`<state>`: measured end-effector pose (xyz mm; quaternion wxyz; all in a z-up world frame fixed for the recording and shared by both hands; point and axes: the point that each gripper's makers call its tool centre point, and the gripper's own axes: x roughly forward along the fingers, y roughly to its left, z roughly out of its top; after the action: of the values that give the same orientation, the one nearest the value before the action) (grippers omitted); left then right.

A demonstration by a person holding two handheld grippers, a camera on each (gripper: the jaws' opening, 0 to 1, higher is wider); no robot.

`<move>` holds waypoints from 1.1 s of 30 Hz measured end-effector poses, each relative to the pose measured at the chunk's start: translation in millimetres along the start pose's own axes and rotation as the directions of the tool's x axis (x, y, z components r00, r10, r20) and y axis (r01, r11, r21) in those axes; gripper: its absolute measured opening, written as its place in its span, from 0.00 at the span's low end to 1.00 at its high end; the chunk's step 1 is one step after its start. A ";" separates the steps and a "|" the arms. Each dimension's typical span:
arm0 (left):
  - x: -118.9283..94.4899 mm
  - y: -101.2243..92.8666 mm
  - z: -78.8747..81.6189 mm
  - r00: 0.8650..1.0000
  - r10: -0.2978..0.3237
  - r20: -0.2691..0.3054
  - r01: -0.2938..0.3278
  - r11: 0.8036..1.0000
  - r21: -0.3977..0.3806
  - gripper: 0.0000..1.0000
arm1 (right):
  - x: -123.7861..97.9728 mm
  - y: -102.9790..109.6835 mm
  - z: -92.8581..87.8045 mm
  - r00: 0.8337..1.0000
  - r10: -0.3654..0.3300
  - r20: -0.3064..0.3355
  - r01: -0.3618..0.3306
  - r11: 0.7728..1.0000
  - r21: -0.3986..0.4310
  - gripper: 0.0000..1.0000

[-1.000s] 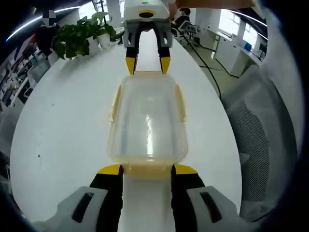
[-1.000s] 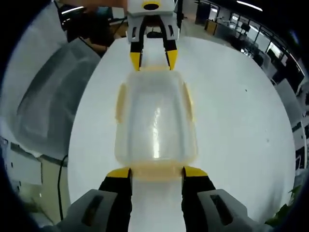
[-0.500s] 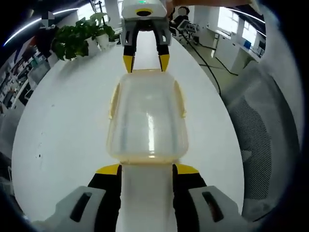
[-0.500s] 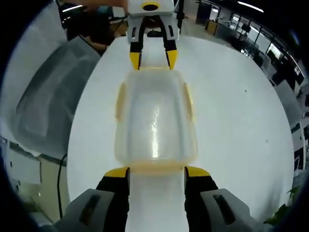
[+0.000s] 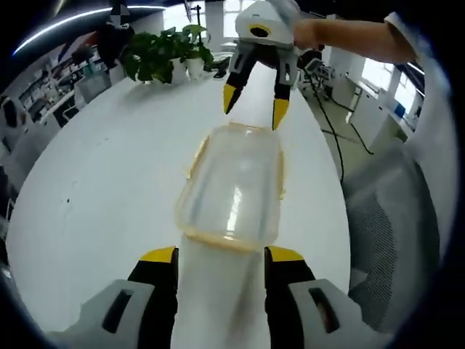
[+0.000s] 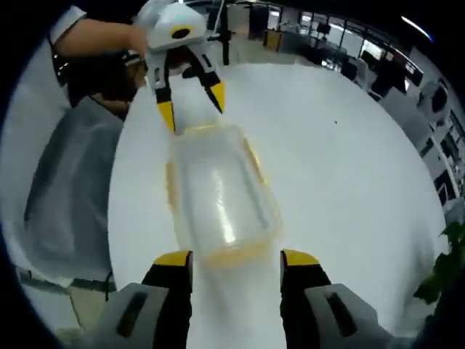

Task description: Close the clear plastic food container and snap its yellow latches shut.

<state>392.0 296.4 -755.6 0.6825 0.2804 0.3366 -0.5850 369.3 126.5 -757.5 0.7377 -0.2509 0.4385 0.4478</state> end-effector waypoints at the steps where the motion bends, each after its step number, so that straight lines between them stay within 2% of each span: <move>1: -2.0 6.6 -0.2 0.999 0.053 -0.006 -0.054 0.997 -0.048 0.48 | -0.1 -2.7 0.5 1.000 -0.022 0.003 0.022 0.998 0.059 0.48; 3: -2.5 0.1 11.9 0.998 0.029 0.057 -0.022 0.991 -0.130 0.49 | -1.3 -1.3 7.0 0.999 -0.023 0.039 0.018 0.993 0.117 0.49; 5: -5.3 4.6 12.6 0.996 0.074 0.048 -0.064 0.982 -0.178 0.49 | -3.3 -5.4 10.9 0.997 -0.051 0.058 0.040 0.982 0.183 0.49; 7: -5.4 8.4 8.1 0.994 0.109 0.016 -0.104 0.976 -0.193 0.47 | -4.0 -11.3 8.5 0.995 -0.086 0.043 0.075 0.972 0.221 0.48; 9: -6.7 14.7 5.5 0.986 0.164 -0.008 -0.162 0.965 -0.208 0.45 | -2.7 -13.1 9.3 0.994 -0.101 0.048 0.085 0.961 0.264 0.48; 10: -5.8 13.1 4.9 0.986 0.168 -0.007 -0.165 0.955 -0.248 0.45 | -1.9 -15.1 9.8 0.992 -0.116 0.052 0.095 0.949 0.299 0.48; 11: -4.6 11.2 5.8 0.987 0.163 0.000 -0.157 0.952 -0.264 0.45 | -1.1 -14.4 10.1 0.992 -0.112 0.054 0.090 0.948 0.307 0.48; 12: -2.9 10.7 3.4 0.986 0.169 -0.007 -0.164 0.940 -0.299 0.45 | 0.5 -14.8 11.6 0.990 -0.123 0.065 0.093 0.932 0.351 0.48; 14: 0.1 8.5 3.7 0.986 0.168 0.000 -0.159 0.931 -0.328 0.45 | 2.1 -15.6 12.4 0.988 -0.133 0.073 0.096 0.920 0.379 0.48; 16: 0.9 8.4 2.1 0.983 0.185 -0.010 -0.175 0.911 -0.373 0.45 | 4.2 -16.0 10.0 0.987 -0.145 0.065 0.105 0.904 0.415 0.48; 17: 2.3 6.5 5.5 0.982 0.186 0.011 -0.165 0.896 -0.412 0.45 | 5.0 -16.4 9.8 0.986 -0.151 0.064 0.110 0.899 0.423 0.48; 18: 3.4 8.2 6.6 0.979 0.202 0.021 -0.169 0.871 -0.461 0.45 | 5.8 -17.3 8.3 0.986 -0.159 0.057 0.119 0.893 0.434 0.48; 20: 6.7 6.6 1.4 0.982 0.189 -0.008 -0.172 0.874 -0.454 0.45 | 8.9 -17.6 5.6 0.986 -0.161 0.044 0.126 0.892 0.433 0.48; 21: 7.6 6.3 -2.9 0.981 0.190 -0.031 -0.182 0.861 -0.474 0.44 | 10.0 -14.5 4.5 0.988 -0.150 0.037 0.118 0.885 0.450 0.48; 24: 9.7 2.4 -1.1 0.984 0.178 -0.023 -0.165 0.848 -0.503 0.41 | 12.4 -10.1 7.4 0.990 -0.129 0.063 0.078 0.850 0.521 0.48; 26: 12.3 0.9 -1.1 0.984 0.177 -0.028 -0.167 0.849 -0.502 0.40 | 14.3 -13.9 5.2 0.988 -0.141 0.058 0.089 0.842 0.532 0.48; 27: 14.0 -0.1 -3.2 0.984 0.171 -0.040 -0.167 0.842 -0.514 0.40 | 16.1 -12.7 4.6 0.990 -0.132 0.058 0.079 0.832 0.548 0.47; 28: 15.3 -0.1 -4.4 0.985 0.168 -0.044 -0.166 0.835 -0.524 0.40 | 17.6 -10.2 5.1 0.991 -0.121 0.064 0.061 0.813 0.579 0.46; 29: 16.1 -0.5 -3.3 0.986 0.166 -0.033 -0.157 0.819 -0.551 0.41 | 18.8 -9.1 4.5 0.992 -0.113 0.064 0.052 0.802 0.595 0.46; 30: 16.3 -1.6 -4.7 0.987 0.156 -0.041 -0.150 0.793 -0.591 0.40 | 20.7 -9.1 3.9 0.992 -0.109 0.067 0.047 0.798 0.600 0.47; 32: 16.7 0.2 -3.5 0.986 0.163 -0.038 -0.155 0.804 -0.574 0.41 | 24.4 -5.7 0.5 0.994 -0.097 0.049 0.048 0.798 0.601 0.47; 33: 17.8 -0.6 -2.9 0.987 0.156 -0.037 -0.148 0.801 -0.580 0.40 | 25.7 -2.8 4.5 0.993 -0.091 0.072 0.024 0.766 0.643 0.47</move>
<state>392.5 287.7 -771.3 0.7822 0.0811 0.4714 -0.3993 379.1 139.9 -777.7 0.8132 0.0249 0.5198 0.2605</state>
